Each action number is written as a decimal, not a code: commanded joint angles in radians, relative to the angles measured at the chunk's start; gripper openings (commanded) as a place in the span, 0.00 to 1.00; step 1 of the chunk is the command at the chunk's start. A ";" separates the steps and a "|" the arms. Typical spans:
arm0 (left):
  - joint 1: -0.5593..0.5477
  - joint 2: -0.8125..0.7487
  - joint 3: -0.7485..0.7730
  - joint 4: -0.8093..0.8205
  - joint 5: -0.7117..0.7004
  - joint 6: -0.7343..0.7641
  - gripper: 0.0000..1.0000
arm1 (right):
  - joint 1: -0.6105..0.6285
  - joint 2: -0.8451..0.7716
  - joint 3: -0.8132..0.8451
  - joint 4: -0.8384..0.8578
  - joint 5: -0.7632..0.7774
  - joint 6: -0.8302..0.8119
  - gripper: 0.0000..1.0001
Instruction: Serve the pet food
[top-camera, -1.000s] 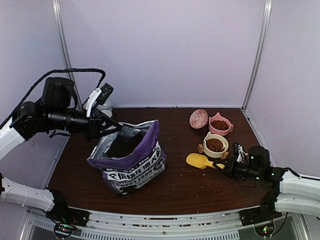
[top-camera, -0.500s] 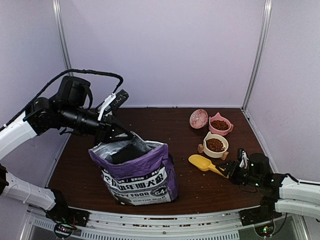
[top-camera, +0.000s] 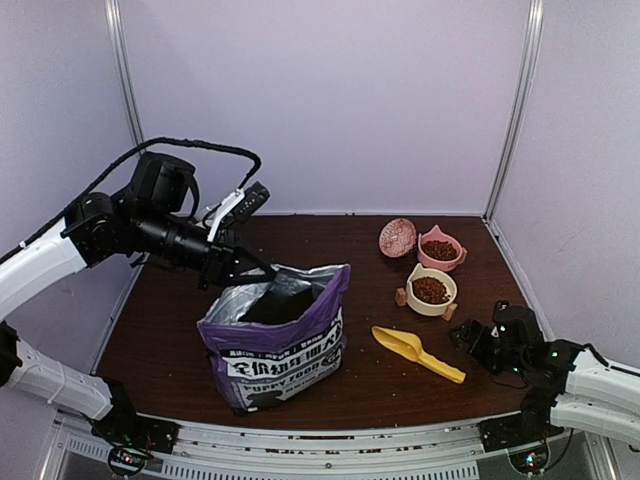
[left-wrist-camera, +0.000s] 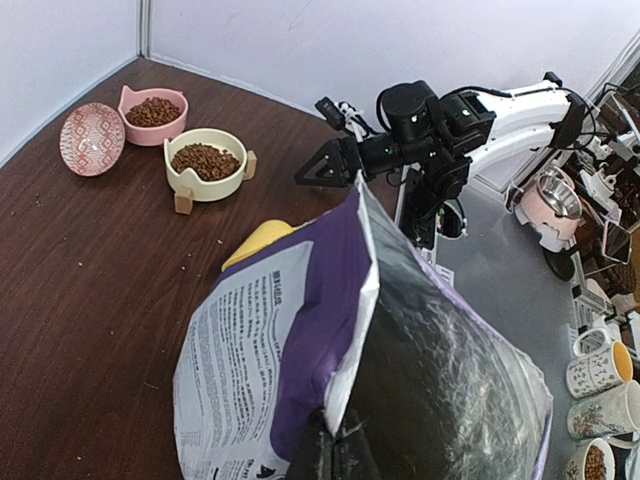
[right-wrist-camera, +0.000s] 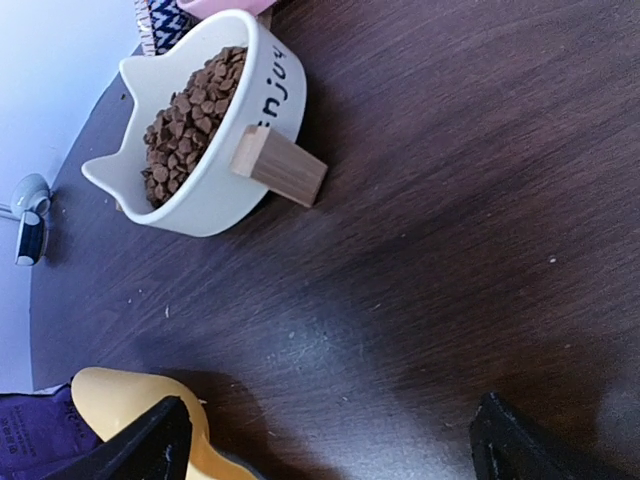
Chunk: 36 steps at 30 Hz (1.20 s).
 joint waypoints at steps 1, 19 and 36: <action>0.000 0.001 0.055 0.156 0.065 0.022 0.00 | 0.005 0.020 0.105 -0.116 0.115 -0.070 1.00; 0.005 0.095 0.206 -0.137 0.060 0.213 0.00 | 0.158 0.246 0.592 0.306 -0.677 -0.703 0.98; 0.005 0.120 0.240 -0.177 0.042 0.204 0.00 | 0.346 0.609 0.852 0.348 -0.846 -0.990 1.00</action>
